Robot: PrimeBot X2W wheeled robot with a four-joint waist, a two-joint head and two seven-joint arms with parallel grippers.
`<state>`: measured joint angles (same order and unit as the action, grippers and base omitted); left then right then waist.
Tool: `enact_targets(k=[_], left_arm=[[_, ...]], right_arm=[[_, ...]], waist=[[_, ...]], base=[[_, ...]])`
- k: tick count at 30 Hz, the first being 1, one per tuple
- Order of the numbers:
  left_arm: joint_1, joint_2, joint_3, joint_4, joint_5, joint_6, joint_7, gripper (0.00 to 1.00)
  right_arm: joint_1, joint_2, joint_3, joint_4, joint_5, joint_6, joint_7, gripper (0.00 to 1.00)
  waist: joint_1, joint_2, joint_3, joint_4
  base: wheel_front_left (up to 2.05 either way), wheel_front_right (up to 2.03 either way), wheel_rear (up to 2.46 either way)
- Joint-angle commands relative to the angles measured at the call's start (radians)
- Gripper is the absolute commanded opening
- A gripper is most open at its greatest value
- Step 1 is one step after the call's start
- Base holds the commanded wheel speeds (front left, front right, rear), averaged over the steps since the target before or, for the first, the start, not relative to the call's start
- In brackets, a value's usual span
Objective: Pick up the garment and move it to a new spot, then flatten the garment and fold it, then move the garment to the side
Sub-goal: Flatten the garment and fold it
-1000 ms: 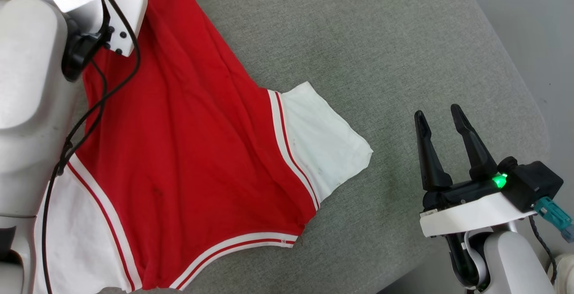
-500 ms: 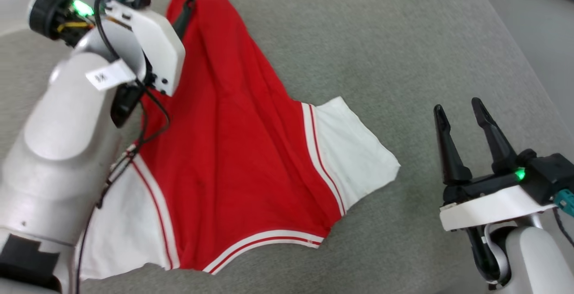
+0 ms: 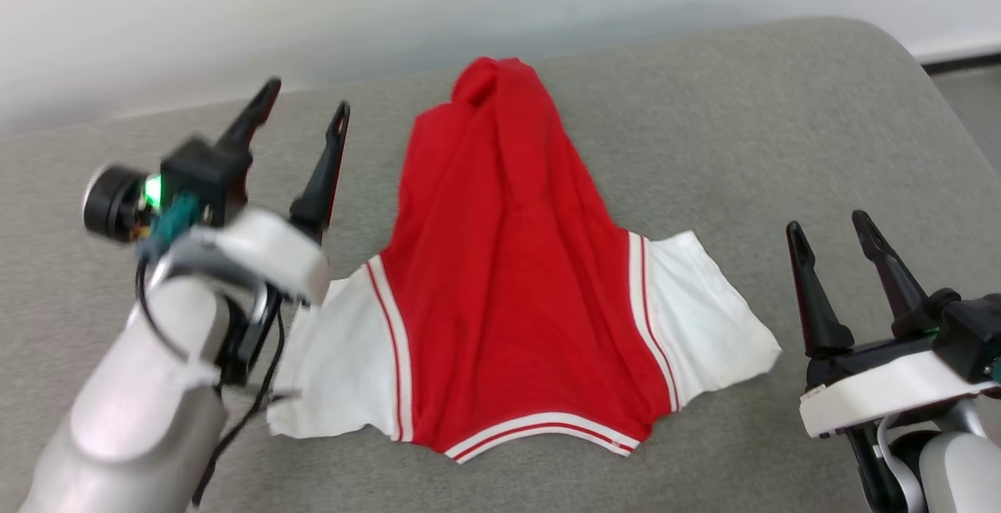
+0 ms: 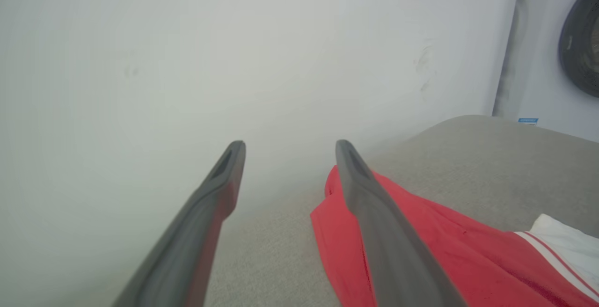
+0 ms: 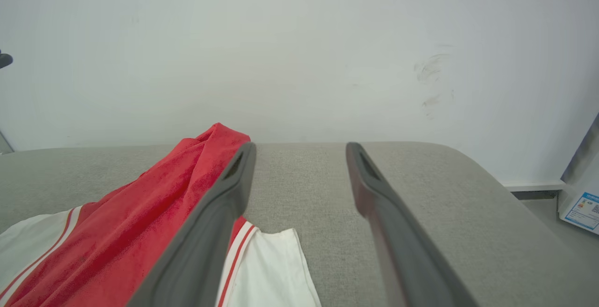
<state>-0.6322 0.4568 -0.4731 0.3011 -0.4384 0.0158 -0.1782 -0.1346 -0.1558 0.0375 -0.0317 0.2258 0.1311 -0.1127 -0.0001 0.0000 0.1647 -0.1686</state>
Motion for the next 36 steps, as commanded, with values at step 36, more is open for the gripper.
enact_targets(k=[36], left_arm=[[0.551, 0.256, 0.013, -0.574, -0.124, 0.307, 0.605, 1.0]], right_arm=[[0.038, 0.017, -0.011, -0.051, -0.012, -0.001, 0.009, 1.0]], waist=[[0.0001, 0.0, 0.104, 0.045]], base=[[0.0, 0.0, 0.0]])
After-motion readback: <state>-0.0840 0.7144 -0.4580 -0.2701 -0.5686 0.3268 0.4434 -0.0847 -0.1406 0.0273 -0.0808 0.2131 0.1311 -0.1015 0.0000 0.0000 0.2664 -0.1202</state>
